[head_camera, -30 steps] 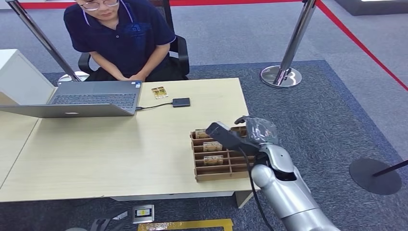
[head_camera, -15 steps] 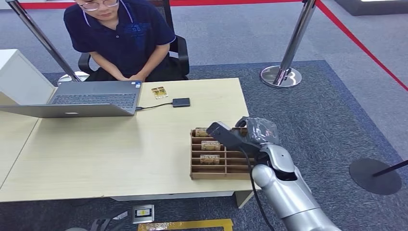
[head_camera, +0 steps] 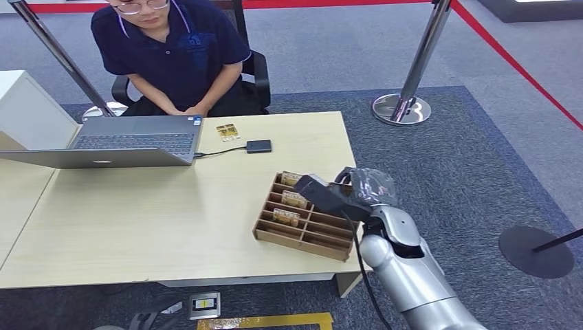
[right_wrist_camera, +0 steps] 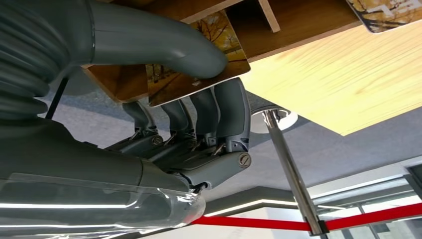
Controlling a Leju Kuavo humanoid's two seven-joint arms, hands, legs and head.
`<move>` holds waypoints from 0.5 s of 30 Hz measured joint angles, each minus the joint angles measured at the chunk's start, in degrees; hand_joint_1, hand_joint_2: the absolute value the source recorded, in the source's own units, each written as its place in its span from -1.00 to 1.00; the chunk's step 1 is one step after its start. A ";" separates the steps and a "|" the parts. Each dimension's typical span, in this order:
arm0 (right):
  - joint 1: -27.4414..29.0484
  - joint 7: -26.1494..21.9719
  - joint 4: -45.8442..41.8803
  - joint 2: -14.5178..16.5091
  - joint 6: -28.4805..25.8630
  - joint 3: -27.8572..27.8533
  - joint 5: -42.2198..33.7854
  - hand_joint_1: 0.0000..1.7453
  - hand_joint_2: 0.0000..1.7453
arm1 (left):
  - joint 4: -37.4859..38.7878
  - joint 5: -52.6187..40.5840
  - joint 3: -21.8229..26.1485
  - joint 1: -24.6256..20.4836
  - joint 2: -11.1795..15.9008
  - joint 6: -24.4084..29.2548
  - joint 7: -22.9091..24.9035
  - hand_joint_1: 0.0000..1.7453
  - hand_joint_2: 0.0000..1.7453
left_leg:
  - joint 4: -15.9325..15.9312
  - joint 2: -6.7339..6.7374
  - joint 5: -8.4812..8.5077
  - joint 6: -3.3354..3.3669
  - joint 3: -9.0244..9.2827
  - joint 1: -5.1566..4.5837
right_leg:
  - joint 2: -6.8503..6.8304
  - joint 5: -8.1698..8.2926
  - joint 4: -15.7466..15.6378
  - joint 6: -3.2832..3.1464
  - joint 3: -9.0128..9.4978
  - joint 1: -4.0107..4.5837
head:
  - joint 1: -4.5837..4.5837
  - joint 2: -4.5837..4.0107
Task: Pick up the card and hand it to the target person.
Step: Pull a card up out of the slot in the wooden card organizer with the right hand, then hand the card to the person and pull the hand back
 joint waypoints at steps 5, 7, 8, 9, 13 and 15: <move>-0.05 -0.58 -1.18 -0.38 0.27 0.87 -0.50 0.56 1.00 | 0.00 0.08 -0.13 0.02 -0.02 0.01 -0.03 -1.00 -1.00 | 0.01 -0.01 0.00 0.01 -0.01 0.01 | -0.01 0.00 0.00 0.00 0.00 0.01 | 0.00 0.00; -0.04 -0.72 -1.86 -0.50 0.35 1.22 -0.61 0.57 1.00 | 0.01 0.07 -0.21 0.00 -0.03 -0.01 -0.04 -1.00 -1.00 | 0.02 -0.01 -0.01 0.01 -0.02 0.00 | -0.01 -0.01 0.01 0.00 -0.01 0.00 | 0.00 0.00; 0.00 -0.81 -2.42 -0.57 0.39 1.49 -0.63 0.58 1.00 | 0.02 0.05 -0.26 -0.03 -0.04 -0.03 -0.03 -1.00 -1.00 | 0.02 -0.02 -0.01 0.01 -0.03 0.00 | -0.02 -0.01 0.01 0.00 -0.02 0.00 | 0.00 0.00; 0.04 -0.93 -2.92 -0.66 0.40 1.77 -0.64 0.58 1.00 | 0.03 0.02 -0.32 -0.08 -0.05 -0.06 -0.01 -1.00 -1.00 | 0.02 -0.02 -0.01 0.00 -0.02 0.00 | -0.02 -0.01 0.02 0.01 -0.01 -0.01 | 0.00 0.00; 0.35 -1.31 -5.06 -1.06 0.49 2.85 -0.67 0.58 1.00 | 0.06 -0.01 -0.45 -0.25 -0.10 -0.14 0.08 -1.00 -1.00 | 0.02 -0.06 0.01 0.01 -0.05 -0.01 | -0.06 0.00 0.01 0.01 -0.03 -0.01 | 0.00 0.00; 0.54 -1.47 -6.69 -1.37 0.67 3.78 -0.83 0.56 1.00 | 0.08 0.03 -0.51 -0.31 -0.11 -0.18 0.10 -1.00 -1.00 | 0.02 -0.05 0.01 0.01 -0.05 -0.01 | -0.05 -0.01 0.02 0.02 -0.03 -0.01 | 0.00 0.00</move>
